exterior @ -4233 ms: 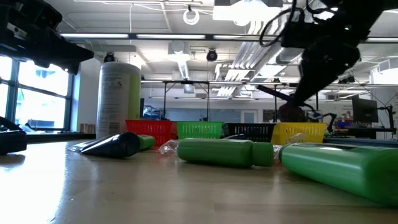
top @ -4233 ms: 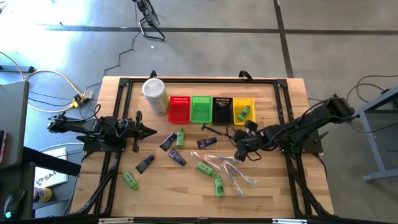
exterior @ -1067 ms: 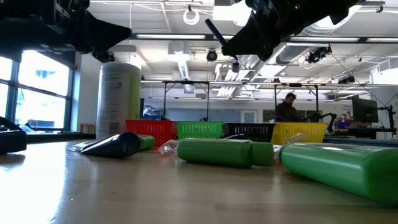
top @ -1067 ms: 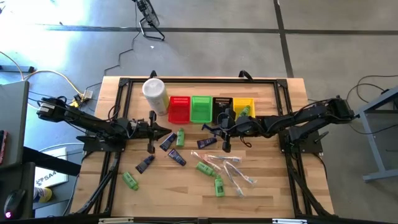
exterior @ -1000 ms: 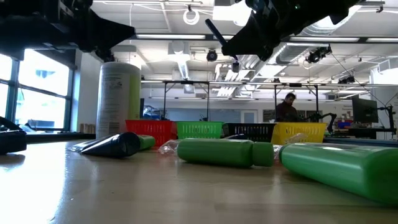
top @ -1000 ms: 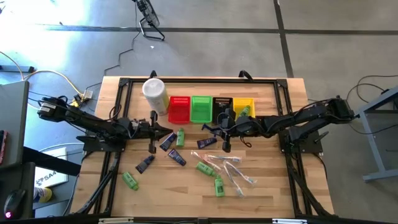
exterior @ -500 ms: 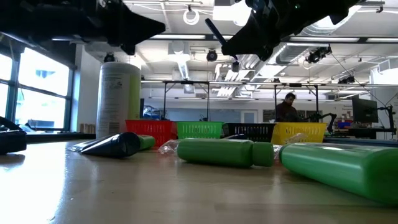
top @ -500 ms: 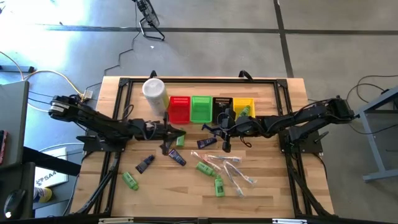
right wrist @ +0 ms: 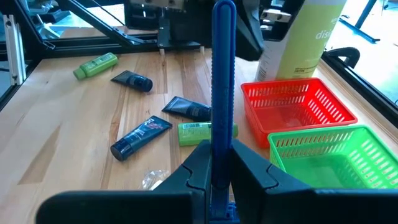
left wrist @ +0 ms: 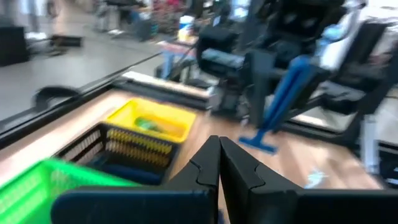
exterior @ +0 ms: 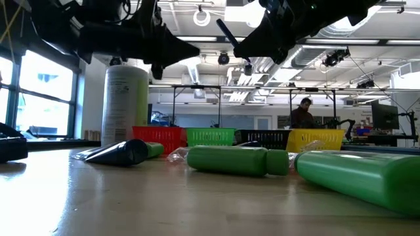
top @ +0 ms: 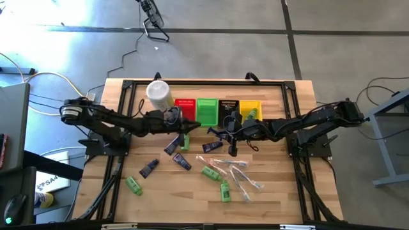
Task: Pick & Place Travel size toiletries
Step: Put the blue razor into the black bin
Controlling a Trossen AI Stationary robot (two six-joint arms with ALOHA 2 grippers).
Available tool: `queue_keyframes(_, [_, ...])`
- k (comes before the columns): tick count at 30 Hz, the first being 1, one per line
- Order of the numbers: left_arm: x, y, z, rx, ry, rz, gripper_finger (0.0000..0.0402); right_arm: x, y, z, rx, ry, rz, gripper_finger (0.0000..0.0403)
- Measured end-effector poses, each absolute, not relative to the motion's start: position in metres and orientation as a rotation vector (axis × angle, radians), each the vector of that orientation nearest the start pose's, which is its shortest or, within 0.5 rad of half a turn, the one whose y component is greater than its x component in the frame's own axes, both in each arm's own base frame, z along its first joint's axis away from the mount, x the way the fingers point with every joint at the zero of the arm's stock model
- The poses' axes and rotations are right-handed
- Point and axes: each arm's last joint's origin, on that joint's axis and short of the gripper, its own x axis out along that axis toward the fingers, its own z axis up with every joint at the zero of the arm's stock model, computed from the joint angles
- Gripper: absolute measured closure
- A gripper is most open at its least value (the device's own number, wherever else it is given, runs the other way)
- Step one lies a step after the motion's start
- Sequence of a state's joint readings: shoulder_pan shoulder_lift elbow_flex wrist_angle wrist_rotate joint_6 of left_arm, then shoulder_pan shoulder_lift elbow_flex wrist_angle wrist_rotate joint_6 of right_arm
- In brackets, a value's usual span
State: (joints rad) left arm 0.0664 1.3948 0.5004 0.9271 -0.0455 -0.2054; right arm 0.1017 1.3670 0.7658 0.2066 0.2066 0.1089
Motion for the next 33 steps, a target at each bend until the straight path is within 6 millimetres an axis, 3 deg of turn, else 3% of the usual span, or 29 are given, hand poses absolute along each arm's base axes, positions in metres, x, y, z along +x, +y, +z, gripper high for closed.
queue_keyframes(15, [0.275,0.018,0.217,-0.081,-0.056,0.069,0.0394,0.29,0.023,0.236,0.045,0.383,-0.133,0.037])
queue_keyframes(19, [0.275,0.018,0.216,-0.084,-0.045,0.069,0.0394,0.289,0.02,0.235,0.063,0.384,-0.262,0.037])
queue_keyframes(33, [0.275,0.018,0.213,-0.086,-0.017,0.071,0.0394,0.278,-0.037,0.221,0.293,0.448,-0.67,0.037])
